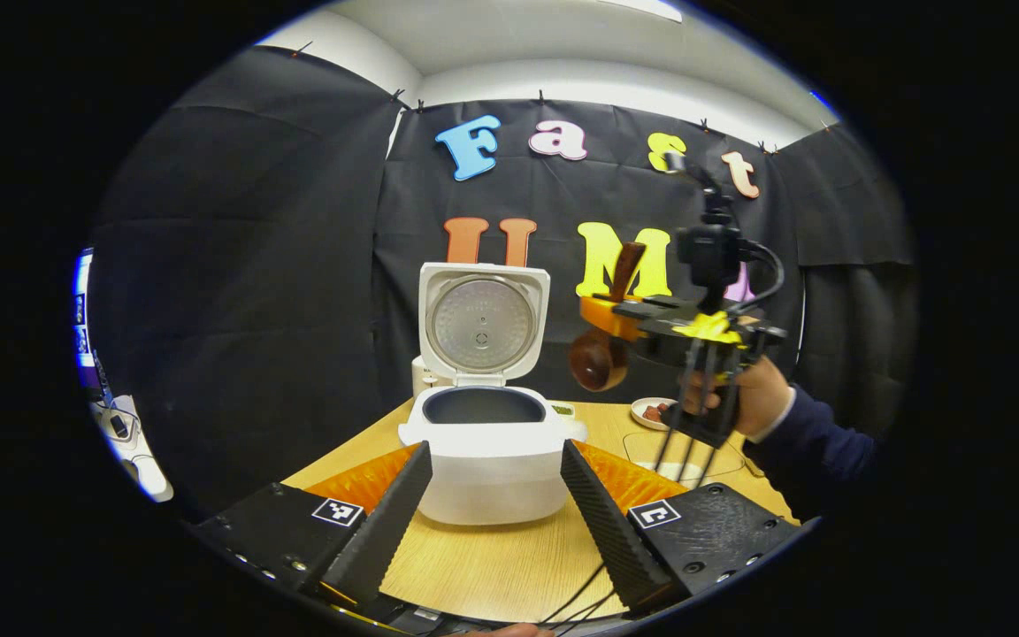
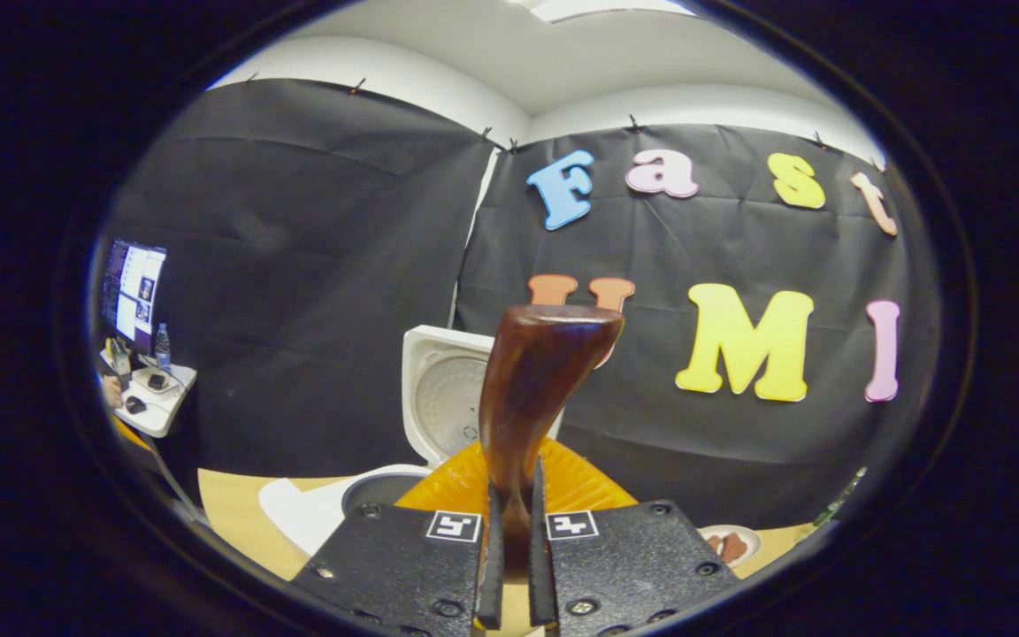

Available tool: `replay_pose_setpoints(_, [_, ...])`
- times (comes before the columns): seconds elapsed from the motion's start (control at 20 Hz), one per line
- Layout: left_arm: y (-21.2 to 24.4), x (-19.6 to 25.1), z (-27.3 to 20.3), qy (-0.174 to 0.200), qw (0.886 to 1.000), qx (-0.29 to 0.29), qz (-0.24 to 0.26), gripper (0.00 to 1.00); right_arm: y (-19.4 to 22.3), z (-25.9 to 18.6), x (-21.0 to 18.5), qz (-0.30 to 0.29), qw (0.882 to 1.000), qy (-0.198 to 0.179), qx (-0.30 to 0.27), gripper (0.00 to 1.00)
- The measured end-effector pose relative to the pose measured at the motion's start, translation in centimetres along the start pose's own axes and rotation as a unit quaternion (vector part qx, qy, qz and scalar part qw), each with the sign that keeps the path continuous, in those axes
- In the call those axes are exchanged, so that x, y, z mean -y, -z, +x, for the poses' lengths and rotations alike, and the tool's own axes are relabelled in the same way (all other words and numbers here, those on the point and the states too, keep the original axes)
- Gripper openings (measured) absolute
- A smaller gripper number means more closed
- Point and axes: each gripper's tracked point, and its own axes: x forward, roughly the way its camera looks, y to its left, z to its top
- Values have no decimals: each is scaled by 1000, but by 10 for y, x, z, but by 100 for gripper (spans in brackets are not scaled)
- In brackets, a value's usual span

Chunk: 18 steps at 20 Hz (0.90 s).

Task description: Close the left gripper, press the button to open the rice cooker; take a wooden spoon from the chopstick holder with the right hand, scoop a spoonful of rice and pour it into the rice cooker, then put the wooden spoon back into the chopstick holder.

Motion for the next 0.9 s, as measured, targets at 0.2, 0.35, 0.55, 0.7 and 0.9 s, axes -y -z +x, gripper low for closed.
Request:
replay_pose_setpoints(0.2, [-20, 13, 21, 2, 1000, 14, -5, 93, -3, -51, 29, 43, 999, 17, -6, 13])
replay_pose_setpoints(0.35, [-25, 24, 35, 9, 1000, 16, 5, 94, 0, -91, 54, 60, 998, 33, -11, 13])
replay_pose_setpoints(0.55, [-39, 28, 55, 0, 1000, 18, 25, 94, 0, -158, 94, 82, 994, 77, 12, 14])
replay_pose_setpoints(0.7, [-50, 33, 70, 11, 1000, 15, 25, 93, 22, -198, 120, 98, 989, 109, -7, 14])
replay_pose_setpoints(0.9, [-71, 23, 99, 1, 999, 24, 46, 94, 54, -241, 155, 120, 981, 146, -40, 14])
